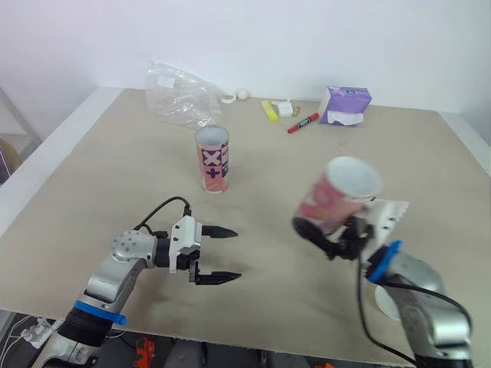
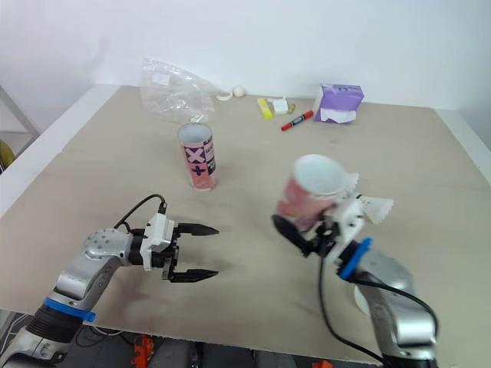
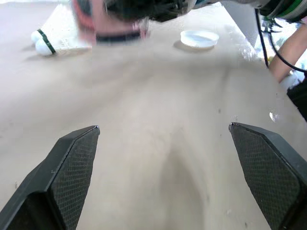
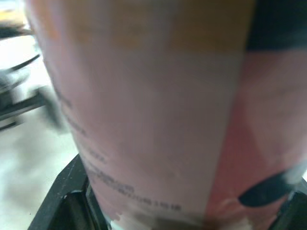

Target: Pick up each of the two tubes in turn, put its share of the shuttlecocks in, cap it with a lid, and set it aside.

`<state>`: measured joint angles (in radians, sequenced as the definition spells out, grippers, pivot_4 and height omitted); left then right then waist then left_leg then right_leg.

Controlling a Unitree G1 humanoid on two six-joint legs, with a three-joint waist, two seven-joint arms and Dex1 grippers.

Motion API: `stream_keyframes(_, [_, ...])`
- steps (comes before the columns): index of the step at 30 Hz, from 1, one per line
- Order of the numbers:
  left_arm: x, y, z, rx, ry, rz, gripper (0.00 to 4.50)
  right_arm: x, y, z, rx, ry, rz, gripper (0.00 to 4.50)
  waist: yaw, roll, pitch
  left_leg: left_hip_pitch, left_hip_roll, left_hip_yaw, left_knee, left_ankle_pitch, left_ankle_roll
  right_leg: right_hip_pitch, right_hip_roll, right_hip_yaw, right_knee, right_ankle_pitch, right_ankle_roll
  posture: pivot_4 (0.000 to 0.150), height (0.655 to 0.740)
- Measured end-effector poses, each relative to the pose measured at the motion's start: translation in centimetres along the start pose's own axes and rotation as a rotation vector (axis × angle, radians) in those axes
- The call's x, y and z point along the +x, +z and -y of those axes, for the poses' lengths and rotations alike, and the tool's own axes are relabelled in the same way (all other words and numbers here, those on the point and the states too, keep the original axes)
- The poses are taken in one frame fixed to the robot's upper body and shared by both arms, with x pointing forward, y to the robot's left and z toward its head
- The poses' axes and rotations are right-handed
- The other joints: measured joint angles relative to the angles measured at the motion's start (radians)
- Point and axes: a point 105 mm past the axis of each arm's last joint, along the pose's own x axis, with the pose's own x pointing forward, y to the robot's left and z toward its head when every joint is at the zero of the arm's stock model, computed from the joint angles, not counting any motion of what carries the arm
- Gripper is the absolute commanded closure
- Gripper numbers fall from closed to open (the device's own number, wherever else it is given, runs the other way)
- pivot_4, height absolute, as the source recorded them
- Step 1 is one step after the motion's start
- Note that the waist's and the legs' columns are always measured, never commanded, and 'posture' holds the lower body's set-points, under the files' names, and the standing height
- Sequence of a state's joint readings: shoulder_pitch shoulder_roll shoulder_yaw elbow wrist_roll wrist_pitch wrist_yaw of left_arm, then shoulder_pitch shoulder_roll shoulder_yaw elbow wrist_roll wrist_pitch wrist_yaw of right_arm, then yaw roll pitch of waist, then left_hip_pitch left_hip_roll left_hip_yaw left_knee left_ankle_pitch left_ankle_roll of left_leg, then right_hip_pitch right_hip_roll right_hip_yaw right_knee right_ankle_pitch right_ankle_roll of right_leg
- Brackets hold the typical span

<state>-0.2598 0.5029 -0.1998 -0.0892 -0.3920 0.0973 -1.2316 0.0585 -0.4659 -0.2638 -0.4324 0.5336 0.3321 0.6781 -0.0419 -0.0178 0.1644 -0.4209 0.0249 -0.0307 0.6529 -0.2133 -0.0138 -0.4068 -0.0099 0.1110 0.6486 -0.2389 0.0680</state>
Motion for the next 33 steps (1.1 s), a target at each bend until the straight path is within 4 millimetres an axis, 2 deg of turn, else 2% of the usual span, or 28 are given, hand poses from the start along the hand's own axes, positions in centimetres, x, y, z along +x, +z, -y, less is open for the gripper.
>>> stream_keyframes(5, [0.6, 0.5, 0.1, -0.044, -0.008, 0.051, 0.0, -5.8, 1.1, 6.9, 0.031, -0.45, 0.039, 1.19, -0.001, 0.001, 0.0, 0.001, 0.0, 0.001, 0.001, 0.0, 0.0, 0.0, 0.0, 0.001, 0.0, 0.0, -0.002, 0.15, 0.74])
stream_keyframes(6, [1.1, 1.0, 0.1, -0.05, -0.013, 0.089, 0.0, -8.5, 0.7, 9.6, 0.056, -0.627, 0.041, 1.19, -0.002, 0.001, 0.0, 0.001, 0.0, 0.001, 0.001, 0.0, 0.0, 0.001, 0.0, 0.001, 0.0, 0.0, -0.002, 0.15, 0.74])
stream_keyframes(7, [1.2, 1.1, 0.1, -0.049, -0.014, 0.091, 0.0, -8.8, 0.6, 9.8, 0.059, -0.644, 0.04, 1.19, -0.002, 0.001, 0.0, 0.001, 0.0, 0.002, 0.001, 0.0, 0.0, 0.001, 0.0, 0.002, 0.0, 0.0, -0.002, 0.15, 0.74])
stream_keyframes(8, [1.4, 1.5, 0.0, -0.048, -0.013, 0.111, 0.0, -11.2, -0.2, 11.9, 0.071, -0.784, 0.022, 1.19, -0.003, 0.001, 0.0, 0.001, 0.0, 0.002, 0.001, 0.0, 0.0, 0.001, 0.0, 0.002, 0.0, 0.001, -0.002, 0.15, 0.74])
stream_keyframes(10, [1.7, 2.1, 0.1, -0.035, -0.009, 0.137, 0.0, -14.5, -1.9, 14.0, 0.107, -0.955, -0.024, 1.19, -0.004, 0.005, -0.001, 0.002, 0.0, 0.003, 0.001, 0.0, 0.0, 0.001, 0.0, 0.003, 0.0, 0.001, -0.002, 0.15, 0.74])
stream_keyframes(15, [1.9, 2.2, 0.1, -0.027, -0.006, 0.147, 0.0, -16.1, -3.4, 16.0, 0.101, -1.061, -0.08, 1.19, -0.012, 0.01, -0.001, 0.008, 0.001, 0.01, -0.001, 0.0, 0.0, 0.002, 0.003, 0.011, 0.0, 0.001, -0.002, 0.15, 0.74])
stream_keyframes(23, [1.9, 2.1, 0.0, -0.01, 0.008, 0.134, 0.0, -15.9, -3.0, 18.4, 0.054, -1.092, -0.078, 1.19, -0.012, 0.009, -0.001, 0.009, 0.0, 0.014, -0.001, 0.0, 0.0, 0.002, 0.003, 0.017, 0.0, 0.002, 0.0, 0.15, 0.74])
stream_keyframes(27, [2.0, 2.0, 0.0, -0.01, 0.008, 0.129, 0.0, -15.3, -3.9, 18.4, 0.057, -1.075, -0.103, 1.19, -0.012, 0.01, -0.001, 0.01, 0.0, 0.014, -0.002, 0.0, 0.0, 0.002, 0.003, 0.018, 0.0, 0.002, 0.001, 0.15, 0.74])
stream_keyframes(33, [2.0, 1.8, 0.1, -0.016, 0.009, 0.125, 0.0, -15.7, -4.5, 18.3, 0.046, -1.084, -0.126, 1.19, -0.012, 0.009, -0.001, 0.01, 0.0, 0.015, -0.002, 0.0, 0.0, 0.002, 0.003, 0.019, 0.0, 0.001, 0.001, 0.15, 0.74])
